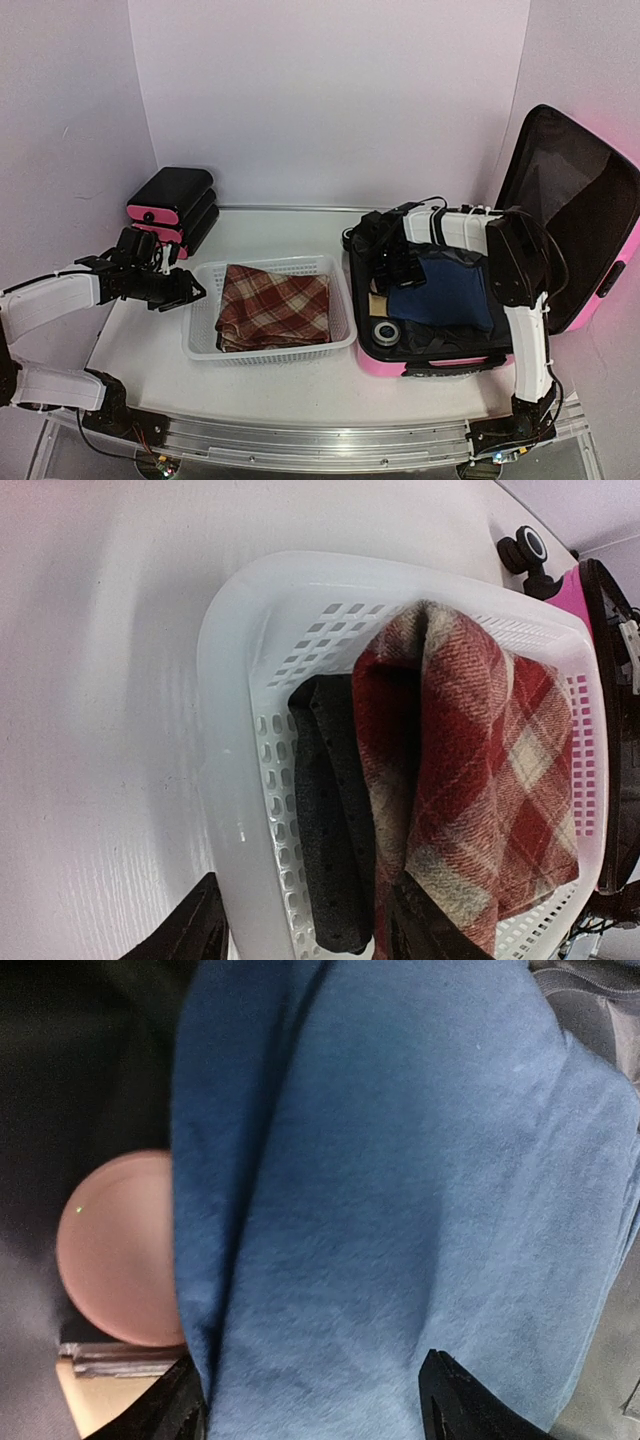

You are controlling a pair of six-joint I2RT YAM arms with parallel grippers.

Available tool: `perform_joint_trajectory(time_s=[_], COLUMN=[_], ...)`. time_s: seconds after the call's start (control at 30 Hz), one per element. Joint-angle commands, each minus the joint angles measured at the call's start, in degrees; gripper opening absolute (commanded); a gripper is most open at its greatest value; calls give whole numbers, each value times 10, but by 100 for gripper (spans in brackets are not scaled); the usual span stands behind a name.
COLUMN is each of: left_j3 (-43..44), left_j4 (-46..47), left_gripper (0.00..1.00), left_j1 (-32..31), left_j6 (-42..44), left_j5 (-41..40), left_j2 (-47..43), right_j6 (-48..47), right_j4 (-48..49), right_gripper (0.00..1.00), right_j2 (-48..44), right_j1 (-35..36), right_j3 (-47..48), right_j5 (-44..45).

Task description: Open, take out, and arrange the luggage

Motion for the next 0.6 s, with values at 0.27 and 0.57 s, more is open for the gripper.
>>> perform_joint_trajectory(time_s=[0.27,0.57], left_j3=[41,44], left_j4=[6,6], left_gripper=[54,53], left_j1=[-3,-2], left_j6=[8,6], left_j5=[8,10], left_j2=[10,11], right_j6=[-14,-58], right_j4=[70,128], right_gripper=[38,3], right_j2=[-29,-104], right_j1=[-34,-60], right_j3=[-40,-100], right_j5=[-20,-111])
